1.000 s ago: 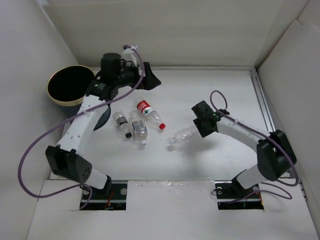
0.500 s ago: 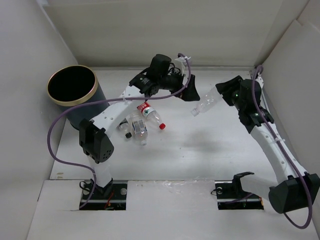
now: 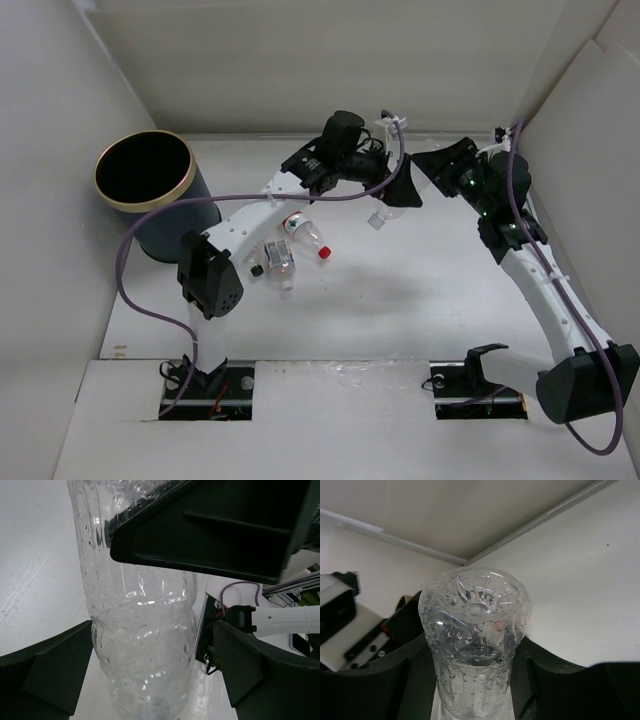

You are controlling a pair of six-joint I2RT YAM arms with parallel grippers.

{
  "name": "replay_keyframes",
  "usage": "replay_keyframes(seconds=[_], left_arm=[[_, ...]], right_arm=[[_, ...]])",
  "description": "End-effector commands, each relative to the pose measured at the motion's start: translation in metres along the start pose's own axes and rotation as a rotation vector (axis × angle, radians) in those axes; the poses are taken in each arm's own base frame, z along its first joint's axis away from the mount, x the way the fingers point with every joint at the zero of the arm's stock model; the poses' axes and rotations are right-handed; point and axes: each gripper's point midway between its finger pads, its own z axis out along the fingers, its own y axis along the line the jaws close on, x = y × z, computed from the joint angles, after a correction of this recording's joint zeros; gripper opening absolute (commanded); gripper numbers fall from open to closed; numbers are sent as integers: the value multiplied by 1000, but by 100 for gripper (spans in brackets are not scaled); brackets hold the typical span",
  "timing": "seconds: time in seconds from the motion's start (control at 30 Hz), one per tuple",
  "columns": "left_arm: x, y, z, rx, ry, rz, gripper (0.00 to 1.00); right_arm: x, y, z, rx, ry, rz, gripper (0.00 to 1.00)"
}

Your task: Put the plastic bottles in the bin

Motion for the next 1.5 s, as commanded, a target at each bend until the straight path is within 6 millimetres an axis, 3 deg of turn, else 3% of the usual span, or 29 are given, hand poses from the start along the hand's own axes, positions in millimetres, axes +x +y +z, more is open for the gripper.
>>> replay_keyframes(seconds=[0.0, 0.07, 0.1, 0.13, 0.17, 0.2, 0.23, 0.27, 0.33, 0.37, 0.4, 0.47, 0.5, 0.53, 0.6, 0.63, 0.73, 0.77, 0.83, 0.87, 1.0, 1.03, 1.07, 1.17, 1.27, 1.3, 1.37, 1.4, 1.47], left_arm=[[-10, -30, 6, 84, -9, 38, 100], [-9, -31, 13, 82, -2, 37, 87], [-14, -33, 11, 74, -14, 44, 59], [-11, -29, 14, 71, -6, 37, 59], [-22, -25, 11, 20, -34, 43, 17], [-29, -24, 10, -5, -57, 51, 8], [-34, -23, 8, -30, -68, 42, 5], [-47, -19, 1, -59, -105, 54, 2], [-75, 4, -25, -168, -193, 1, 0], [-88, 10, -45, -215, -237, -18, 0], [-110, 37, -78, -311, -313, -46, 0], [-132, 63, -126, -426, -405, -109, 0], [-143, 67, -157, -481, -457, -121, 0], [-156, 93, -204, -588, -537, -134, 0], [-171, 94, -269, -709, -658, -135, 0], [-166, 118, -315, -841, -717, -171, 0], [-155, 128, -393, -1036, -833, -200, 0], [-144, 142, -441, -1178, -905, -248, 0], [-129, 142, -481, -1259, -970, -293, 0], [-107, 157, -515, -1333, -1008, -361, 0], [-54, 180, -572, -1514, -1052, -480, 0], [-46, 181, -575, -1545, -1051, -494, 0], [-28, 189, -576, -1595, -1027, -535, 0], [-5, 201, -580, -1657, -1003, -565, 0], [13, 215, -577, -1685, -976, -595, 21], [15, 218, -577, -1685, -976, -595, 48], [14, 218, -575, -1674, -973, -594, 91], [17, 218, -574, -1679, -957, -595, 100], [16, 220, -570, -1658, -941, -603, 100]], right_arm=[[-28, 56, -12, -182, -74, -19, 0], [-29, 58, -10, -183, -75, -20, 0], [-29, 58, -10, -183, -75, -20, 0], [-29, 58, -10, -183, -75, -20, 0], [-29, 58, -10, -183, -75, -20, 0], [-31, 57, -10, -178, -83, -19, 12], [-34, 54, -10, -172, -92, -19, 46], [-38, 57, -13, -174, -109, -20, 97], [-45, 29, -13, -92, -147, -23, 100], [-48, 24, -17, -83, -159, -23, 100], [-49, 18, -19, -70, -168, -32, 100], [-43, -1, -17, -37, -148, -50, 100], [-39, -7, -16, -22, -137, -59, 100], [-39, -8, -16, -21, -137, -73, 100], [-23, -23, -11, 7, -90, -90, 100], [-15, -24, -7, 2, -59, -98, 100], [11, -28, 4, 5, 14, -125, 100], [18, -34, 7, 20, 27, -137, 100], [28, -40, 14, 33, 51, -149, 100], [34, -40, 16, 31, 68, -159, 100], [45, -38, 26, 21, 109, -186, 100], [47, -24, 26, -6, 108, -208, 100], [52, -28, 33, 7, 118, -217, 100], [61, -19, 39, 23, 138, -249, 100], [76, -11, 47, 12, 179, -283, 100], [82, -12, 48, 10, 194, -301, 100], [96, -10, 52, 6, 226, -336, 100], [97, -2, 55, -10, 232, -354, 100], [112, -5, 65, -5, 275, -413, 100]])
